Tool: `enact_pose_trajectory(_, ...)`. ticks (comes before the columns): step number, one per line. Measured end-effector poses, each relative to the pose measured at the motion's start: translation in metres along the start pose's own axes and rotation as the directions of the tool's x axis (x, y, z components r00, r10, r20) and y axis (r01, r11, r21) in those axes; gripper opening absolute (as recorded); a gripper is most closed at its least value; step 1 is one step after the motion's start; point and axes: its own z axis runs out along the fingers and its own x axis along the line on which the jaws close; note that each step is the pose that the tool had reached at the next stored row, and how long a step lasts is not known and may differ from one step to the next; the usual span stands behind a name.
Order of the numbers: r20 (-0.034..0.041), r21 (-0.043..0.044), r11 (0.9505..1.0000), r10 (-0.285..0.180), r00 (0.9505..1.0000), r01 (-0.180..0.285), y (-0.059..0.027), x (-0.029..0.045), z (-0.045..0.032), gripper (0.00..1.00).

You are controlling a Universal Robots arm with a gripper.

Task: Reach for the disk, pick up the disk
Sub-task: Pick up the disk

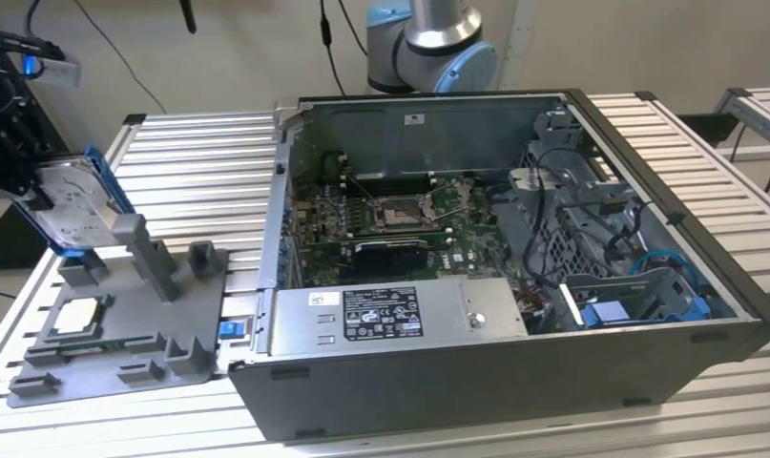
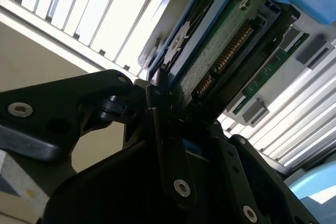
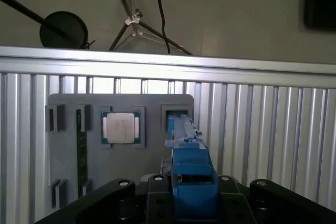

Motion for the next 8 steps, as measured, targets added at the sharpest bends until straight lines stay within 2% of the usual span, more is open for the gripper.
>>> enact_pose_trajectory(3, 0.0000, 0.0000, 1.0000, 0.000, 1.0000, 0.000, 0.0001, -0.0002, -0.0032, 0.00)
enact_pose_trajectory(8, 0.0000, -0.0001, 1.0000, 0.000, 1.0000, 0.000, 0.0002, -0.0009, -0.0132, 0.00)
